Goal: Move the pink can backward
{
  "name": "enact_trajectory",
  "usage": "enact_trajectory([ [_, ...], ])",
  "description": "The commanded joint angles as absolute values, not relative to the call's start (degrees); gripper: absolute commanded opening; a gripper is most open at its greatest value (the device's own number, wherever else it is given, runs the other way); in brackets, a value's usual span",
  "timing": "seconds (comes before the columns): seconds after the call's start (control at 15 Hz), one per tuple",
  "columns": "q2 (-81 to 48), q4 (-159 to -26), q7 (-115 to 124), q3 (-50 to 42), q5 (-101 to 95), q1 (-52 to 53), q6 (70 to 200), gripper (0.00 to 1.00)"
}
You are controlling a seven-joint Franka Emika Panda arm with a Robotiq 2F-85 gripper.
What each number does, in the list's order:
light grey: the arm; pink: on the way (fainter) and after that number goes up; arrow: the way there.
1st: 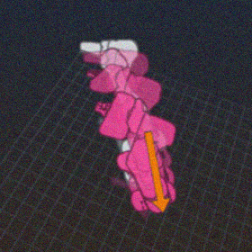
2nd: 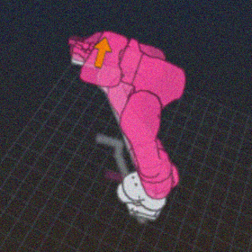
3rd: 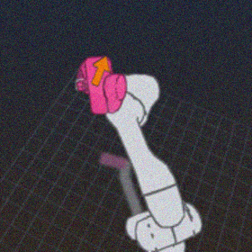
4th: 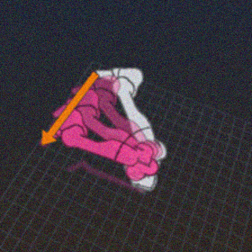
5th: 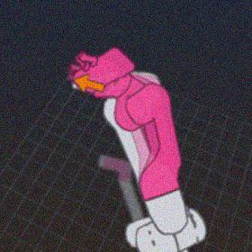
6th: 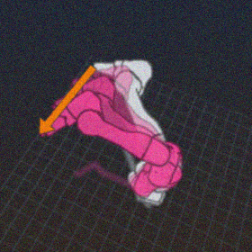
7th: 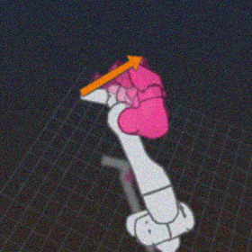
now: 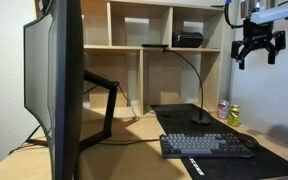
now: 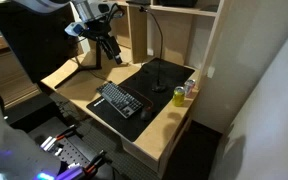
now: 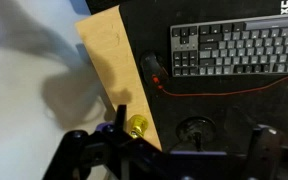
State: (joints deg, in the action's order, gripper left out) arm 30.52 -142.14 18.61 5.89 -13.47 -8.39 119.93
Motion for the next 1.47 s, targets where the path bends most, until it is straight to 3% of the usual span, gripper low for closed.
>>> enact_trajectory([
  [0.0, 30.5, -142.0, 18.9, 5.3, -13.8, -7.7, 119.7, 1.0],
  [0.33, 30.7, -142.2, 20.1, 6.2, -16.9, -8.7, 120.7, 1.0],
  [0.6, 30.1, -140.8, 27.1, 5.4, -8.0, -7.0, 112.8, 1.0],
  [0.67, 23.8, -131.9, 21.1, 0.2, -6.7, -9.3, 111.6, 1.0],
  [0.87, 20.0, -123.9, 24.3, -2.4, -2.7, -10.6, 107.8, 1.0],
  [0.93, 25.5, -131.9, 23.6, -1.2, -4.8, -9.2, 112.0, 1.0],
  [1.4, 18.4, -128.6, 17.6, -3.5, -5.8, -9.3, 114.7, 1.0],
])
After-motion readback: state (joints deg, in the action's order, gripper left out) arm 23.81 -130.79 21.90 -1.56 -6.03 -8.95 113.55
